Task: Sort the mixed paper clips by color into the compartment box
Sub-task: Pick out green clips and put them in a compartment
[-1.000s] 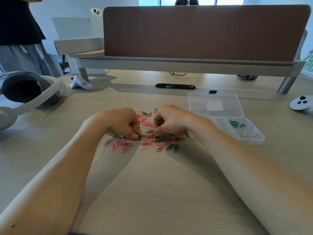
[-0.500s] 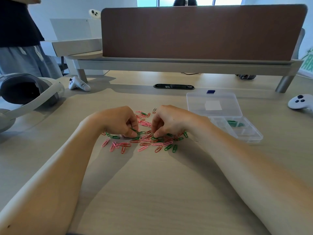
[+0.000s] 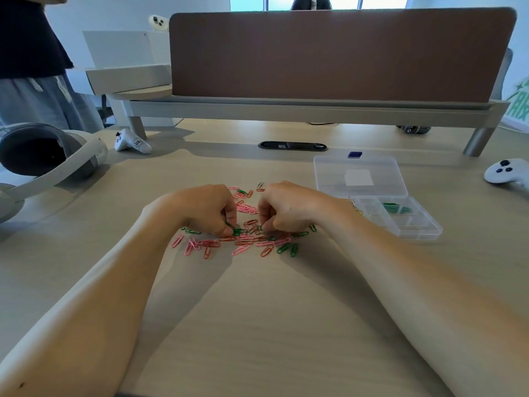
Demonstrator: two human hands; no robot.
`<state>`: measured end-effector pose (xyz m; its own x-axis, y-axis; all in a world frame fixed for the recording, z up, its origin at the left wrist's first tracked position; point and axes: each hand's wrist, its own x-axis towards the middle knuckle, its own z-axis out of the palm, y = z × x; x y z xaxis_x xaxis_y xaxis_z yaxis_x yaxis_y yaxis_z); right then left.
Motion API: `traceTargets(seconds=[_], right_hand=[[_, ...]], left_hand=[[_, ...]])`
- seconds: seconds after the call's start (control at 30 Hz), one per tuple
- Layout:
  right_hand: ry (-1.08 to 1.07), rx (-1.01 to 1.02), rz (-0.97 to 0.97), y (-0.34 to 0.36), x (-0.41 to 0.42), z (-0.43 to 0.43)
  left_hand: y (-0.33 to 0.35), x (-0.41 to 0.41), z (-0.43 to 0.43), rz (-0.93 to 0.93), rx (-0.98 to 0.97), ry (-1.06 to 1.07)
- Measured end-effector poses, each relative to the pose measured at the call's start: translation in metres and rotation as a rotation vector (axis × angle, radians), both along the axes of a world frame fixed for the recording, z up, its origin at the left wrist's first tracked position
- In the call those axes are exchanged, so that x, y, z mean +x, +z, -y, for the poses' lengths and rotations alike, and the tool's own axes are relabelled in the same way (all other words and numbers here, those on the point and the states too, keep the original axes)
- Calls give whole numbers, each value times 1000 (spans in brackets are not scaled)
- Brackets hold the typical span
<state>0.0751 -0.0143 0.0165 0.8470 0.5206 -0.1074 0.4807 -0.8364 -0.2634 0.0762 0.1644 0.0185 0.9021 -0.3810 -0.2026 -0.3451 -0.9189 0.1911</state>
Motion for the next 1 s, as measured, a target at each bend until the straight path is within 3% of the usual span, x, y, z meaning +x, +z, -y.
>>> traceTargets(seconds=[0.3,0.53,0.87,1.0], right_hand=[[-36,140,0,7,2,10],[-84,280,-20,12,3,35],[-445,495,124,12,-5,171],[-567,486,188,-1,-6,209]], left_hand=[[1,3,-4,28,-86,-4],[7,4,2,64,-289,1],[19,17,124,271,-444,-227],[11,27,184,296,-459,-265]])
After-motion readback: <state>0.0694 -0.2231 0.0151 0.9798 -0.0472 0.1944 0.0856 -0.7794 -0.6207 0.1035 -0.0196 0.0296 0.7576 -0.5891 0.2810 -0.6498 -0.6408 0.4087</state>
